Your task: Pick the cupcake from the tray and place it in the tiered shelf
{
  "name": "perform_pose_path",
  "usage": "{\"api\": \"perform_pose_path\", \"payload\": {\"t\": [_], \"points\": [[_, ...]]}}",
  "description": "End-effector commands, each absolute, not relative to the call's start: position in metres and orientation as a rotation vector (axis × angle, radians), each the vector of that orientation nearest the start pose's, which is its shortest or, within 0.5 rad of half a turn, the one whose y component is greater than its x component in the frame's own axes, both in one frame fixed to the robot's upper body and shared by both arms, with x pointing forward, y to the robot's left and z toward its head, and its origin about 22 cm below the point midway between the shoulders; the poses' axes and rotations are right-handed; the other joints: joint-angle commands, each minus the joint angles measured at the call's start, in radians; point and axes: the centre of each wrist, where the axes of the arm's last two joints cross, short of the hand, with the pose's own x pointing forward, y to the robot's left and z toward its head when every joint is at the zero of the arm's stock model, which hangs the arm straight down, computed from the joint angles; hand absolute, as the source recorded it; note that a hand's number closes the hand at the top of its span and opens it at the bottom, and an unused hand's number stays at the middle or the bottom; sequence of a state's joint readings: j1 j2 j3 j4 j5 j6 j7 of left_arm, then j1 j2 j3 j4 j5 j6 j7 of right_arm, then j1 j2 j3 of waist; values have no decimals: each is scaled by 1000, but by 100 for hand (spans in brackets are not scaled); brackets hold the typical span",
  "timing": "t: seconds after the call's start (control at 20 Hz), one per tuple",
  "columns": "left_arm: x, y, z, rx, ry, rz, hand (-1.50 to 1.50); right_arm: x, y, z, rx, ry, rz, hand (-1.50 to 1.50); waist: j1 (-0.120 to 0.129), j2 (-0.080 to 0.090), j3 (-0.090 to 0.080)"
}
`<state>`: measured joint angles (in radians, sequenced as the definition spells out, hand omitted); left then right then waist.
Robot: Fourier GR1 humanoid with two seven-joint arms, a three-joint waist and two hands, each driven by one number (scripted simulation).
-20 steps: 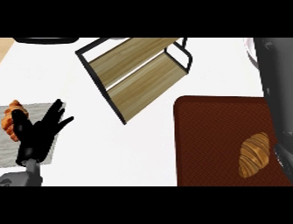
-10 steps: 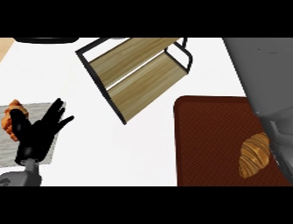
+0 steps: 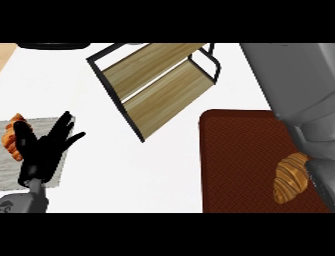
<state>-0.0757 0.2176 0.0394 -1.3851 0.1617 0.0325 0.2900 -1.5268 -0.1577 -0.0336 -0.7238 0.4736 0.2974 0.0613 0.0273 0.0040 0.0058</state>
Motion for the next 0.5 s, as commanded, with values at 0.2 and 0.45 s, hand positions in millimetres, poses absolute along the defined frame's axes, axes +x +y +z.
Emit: {"api": "perform_pose_path", "payload": {"t": [0.2, 0.45], "points": [[237, 283, -23, 83, -1112, 22, 0, 432, -56, 351, -303, -1931, 1189, 150, -6, -3, -6], [246, 291, -20, 70, -1125, 19, 0, 446, -62, 330, -223, -1907, 940, 150, 0, 0, -6]]}}
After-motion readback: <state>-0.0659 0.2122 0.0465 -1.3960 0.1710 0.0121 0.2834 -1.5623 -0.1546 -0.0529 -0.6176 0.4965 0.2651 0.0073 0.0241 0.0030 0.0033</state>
